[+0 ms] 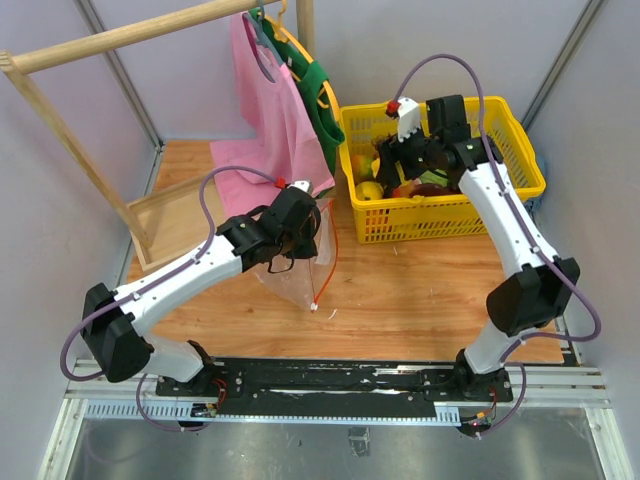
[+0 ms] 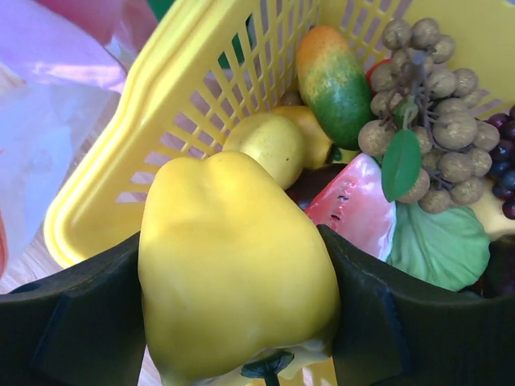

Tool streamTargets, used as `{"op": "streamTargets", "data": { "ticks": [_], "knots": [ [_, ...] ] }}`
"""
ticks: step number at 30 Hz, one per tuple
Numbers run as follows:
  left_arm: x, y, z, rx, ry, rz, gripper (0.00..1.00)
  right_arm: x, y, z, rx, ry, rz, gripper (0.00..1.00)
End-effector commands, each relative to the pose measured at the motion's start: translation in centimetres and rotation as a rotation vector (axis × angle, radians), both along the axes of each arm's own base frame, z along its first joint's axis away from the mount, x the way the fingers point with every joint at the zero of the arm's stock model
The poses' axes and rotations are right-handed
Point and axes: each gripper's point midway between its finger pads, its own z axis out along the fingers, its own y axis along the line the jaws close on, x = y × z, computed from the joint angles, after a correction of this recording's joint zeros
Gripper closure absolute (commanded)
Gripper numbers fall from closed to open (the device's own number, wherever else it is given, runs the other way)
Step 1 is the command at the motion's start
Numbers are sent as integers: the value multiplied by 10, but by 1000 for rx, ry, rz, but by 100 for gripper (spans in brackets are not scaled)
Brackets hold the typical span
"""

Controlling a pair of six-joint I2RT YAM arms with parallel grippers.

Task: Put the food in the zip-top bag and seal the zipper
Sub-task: Pick up the fake vegetable from the bin, then place the fake vegetable in the zipper food storage bag.

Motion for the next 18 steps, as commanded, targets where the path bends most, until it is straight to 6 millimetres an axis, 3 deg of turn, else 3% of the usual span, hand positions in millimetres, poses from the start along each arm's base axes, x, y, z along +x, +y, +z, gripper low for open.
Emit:
{"op": "streamTargets", "data": {
  "ticks": [1, 6, 11, 15, 18],
  "knots": [
    [7, -6, 27, -85, -41, 29, 100, -6, 9, 35, 128, -87, -101, 99],
    [6, -7, 29, -99, -37, 37, 100, -46, 30, 56, 266, -117, -97, 99],
    [7, -5, 35, -104, -47, 50, 100, -108, 68, 73, 423, -84, 1, 99],
    [7, -5, 41, -123, -54, 56, 100, -148, 96, 56, 467, -38, 77, 100],
    [4, -7, 43, -144, -52, 41, 100, -165, 115, 36, 508, 19, 130, 99]
  ]
}}
